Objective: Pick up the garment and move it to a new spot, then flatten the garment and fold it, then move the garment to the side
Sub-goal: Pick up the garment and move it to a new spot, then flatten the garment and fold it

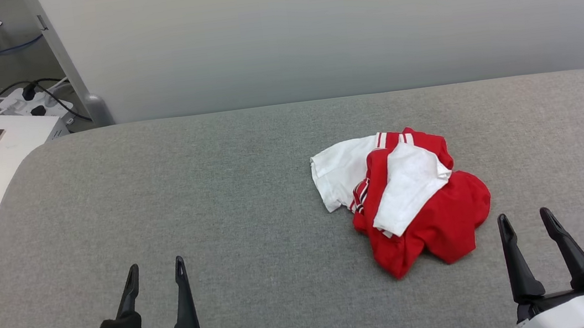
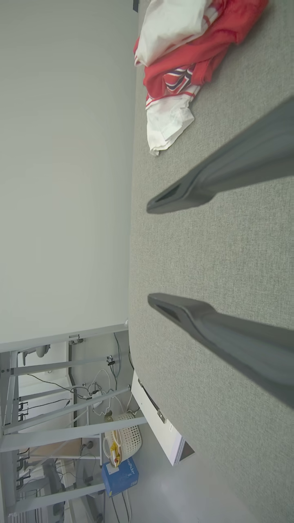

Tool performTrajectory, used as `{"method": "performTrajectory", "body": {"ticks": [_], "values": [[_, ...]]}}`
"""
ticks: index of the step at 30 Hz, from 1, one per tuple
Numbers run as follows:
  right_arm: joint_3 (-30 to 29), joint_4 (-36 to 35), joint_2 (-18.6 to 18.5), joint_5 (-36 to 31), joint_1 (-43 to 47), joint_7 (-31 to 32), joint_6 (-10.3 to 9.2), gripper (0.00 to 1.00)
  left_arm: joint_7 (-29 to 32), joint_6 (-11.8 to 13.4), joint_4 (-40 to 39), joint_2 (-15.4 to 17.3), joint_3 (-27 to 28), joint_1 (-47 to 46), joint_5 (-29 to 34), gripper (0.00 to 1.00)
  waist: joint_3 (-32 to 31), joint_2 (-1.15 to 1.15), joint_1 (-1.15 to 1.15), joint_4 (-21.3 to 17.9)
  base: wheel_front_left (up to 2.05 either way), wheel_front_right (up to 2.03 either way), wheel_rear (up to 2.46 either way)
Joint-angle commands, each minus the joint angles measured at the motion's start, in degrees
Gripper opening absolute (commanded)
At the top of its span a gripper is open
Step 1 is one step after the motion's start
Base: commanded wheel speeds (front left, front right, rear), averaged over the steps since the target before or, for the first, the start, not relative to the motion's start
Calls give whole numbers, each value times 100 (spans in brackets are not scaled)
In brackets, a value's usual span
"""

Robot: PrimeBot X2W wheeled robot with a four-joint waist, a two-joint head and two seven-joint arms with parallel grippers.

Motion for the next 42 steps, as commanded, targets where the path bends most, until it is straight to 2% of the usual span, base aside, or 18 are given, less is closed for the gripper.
{"method": "performTrajectory", "body": {"ticks": [1, 7, 30, 35, 42], "values": [[23, 25, -15, 22, 83, -34, -5, 100, -34, -57, 14, -49, 39, 110, 75, 100, -15, 0, 0, 8, 0, 0, 0], [100, 80, -15, 27, 138, -34, -5, 100, -34, -203, 67, -140, 123, 177, 213, 100, -69, 0, 0, 38, 0, 0, 0], [148, 117, -15, 62, 151, -34, -5, 100, -34, -334, 159, -206, 256, 128, 339, 100, -50, 0, 0, 20, 0, 0, 0], [146, 89, -15, 60, 55, -34, -5, 100, -34, -541, 194, -154, 244, -353, 366, 100, 84, 0, 0, 3, 0, 0, 0], [175, 35, -15, 39, -185, -34, -5, 100, -34, -822, 371, 211, -55, -1729, 408, 100, 454, 0, 0, -103, 0, 0, 0]]}}
